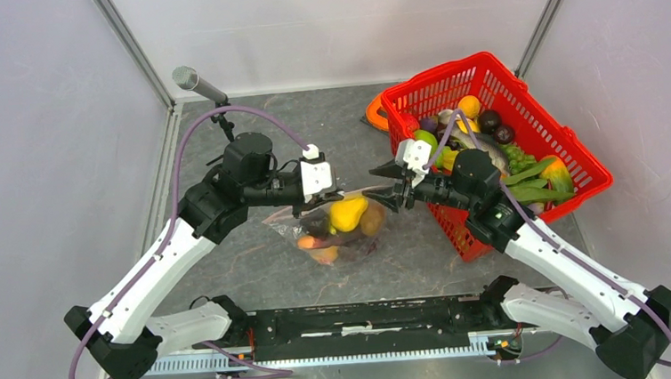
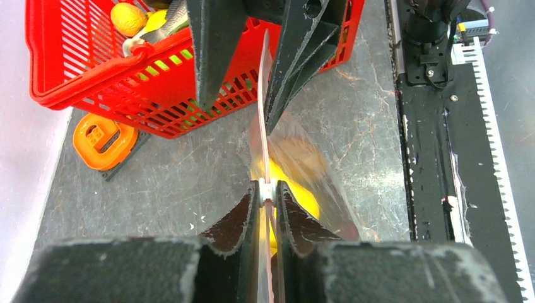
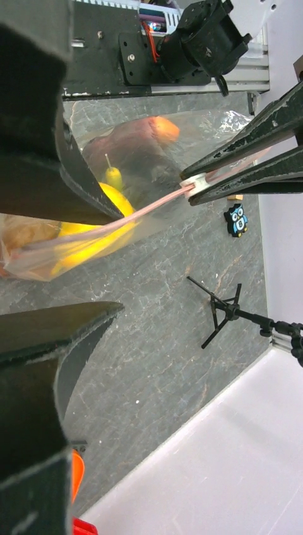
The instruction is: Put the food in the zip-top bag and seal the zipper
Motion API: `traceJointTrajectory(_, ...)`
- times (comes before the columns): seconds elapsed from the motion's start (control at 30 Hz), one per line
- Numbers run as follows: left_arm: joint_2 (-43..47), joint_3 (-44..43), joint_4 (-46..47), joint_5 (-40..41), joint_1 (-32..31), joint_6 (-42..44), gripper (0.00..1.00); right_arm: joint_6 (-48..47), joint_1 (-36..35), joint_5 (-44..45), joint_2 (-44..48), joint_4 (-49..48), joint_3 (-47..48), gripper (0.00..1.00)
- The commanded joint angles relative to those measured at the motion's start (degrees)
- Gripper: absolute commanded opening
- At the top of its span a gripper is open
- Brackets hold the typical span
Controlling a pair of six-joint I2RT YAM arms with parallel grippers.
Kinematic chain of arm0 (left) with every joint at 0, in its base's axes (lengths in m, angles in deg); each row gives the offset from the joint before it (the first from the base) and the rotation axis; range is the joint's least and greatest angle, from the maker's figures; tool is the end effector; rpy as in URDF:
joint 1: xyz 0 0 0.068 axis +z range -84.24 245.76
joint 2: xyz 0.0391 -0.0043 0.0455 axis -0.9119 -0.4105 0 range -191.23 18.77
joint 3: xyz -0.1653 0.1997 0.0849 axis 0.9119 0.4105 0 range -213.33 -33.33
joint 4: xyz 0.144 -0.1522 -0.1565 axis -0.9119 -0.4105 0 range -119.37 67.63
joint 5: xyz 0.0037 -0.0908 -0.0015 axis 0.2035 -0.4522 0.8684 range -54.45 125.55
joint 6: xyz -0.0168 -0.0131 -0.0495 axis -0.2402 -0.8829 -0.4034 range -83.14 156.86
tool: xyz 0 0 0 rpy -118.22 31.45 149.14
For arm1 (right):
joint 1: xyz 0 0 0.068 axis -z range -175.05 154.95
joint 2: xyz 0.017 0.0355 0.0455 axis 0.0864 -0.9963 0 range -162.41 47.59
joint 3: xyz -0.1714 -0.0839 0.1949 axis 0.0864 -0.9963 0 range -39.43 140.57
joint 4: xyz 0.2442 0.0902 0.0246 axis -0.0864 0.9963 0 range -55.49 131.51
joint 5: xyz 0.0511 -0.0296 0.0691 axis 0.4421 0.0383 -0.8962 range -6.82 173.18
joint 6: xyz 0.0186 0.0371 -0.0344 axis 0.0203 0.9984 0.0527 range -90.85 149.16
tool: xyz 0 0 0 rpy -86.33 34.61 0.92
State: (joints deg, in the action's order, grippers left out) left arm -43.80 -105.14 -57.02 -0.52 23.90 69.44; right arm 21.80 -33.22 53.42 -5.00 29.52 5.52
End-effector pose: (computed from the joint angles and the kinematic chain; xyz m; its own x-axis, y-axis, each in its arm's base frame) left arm 0.1524 -0.1646 0.4023 0.2344 0.3742 -0.8972 0.9604 0.0540 0.2734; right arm 0.1583 0.1470 0.3452 0.0824 -0.0766 -0.9936 -0.9234 0.3693 -0.1051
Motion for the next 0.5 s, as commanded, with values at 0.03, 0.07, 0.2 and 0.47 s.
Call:
traceJointTrajectory(0.03,1.2,-0.4,2.3,-2.8,0.1,-2.0,0.02,-3.8,0.0,-4.7,-0.5,2.6,5.5,0.63)
traceJointTrajectory(0.07,1.3,-0.4,2.4,-2.9,0.1,-2.0,0.02,-4.8,0.0,-5.7,-0.9,3.6,6.3,0.65)
traceJointTrajectory(0.2,1.4,-0.3,3.3,-2.9,0.1,-2.6,0.02,-9.5,-0.8,-9.0,-4.3,10.2,10.7,0.66)
traceJointTrajectory(0.47,0.8,-0.1,4.2,-3.5,0.1,-3.3,0.02,-15.7,-4.8,-9.7,-10.2,16.8,16.1,0.53)
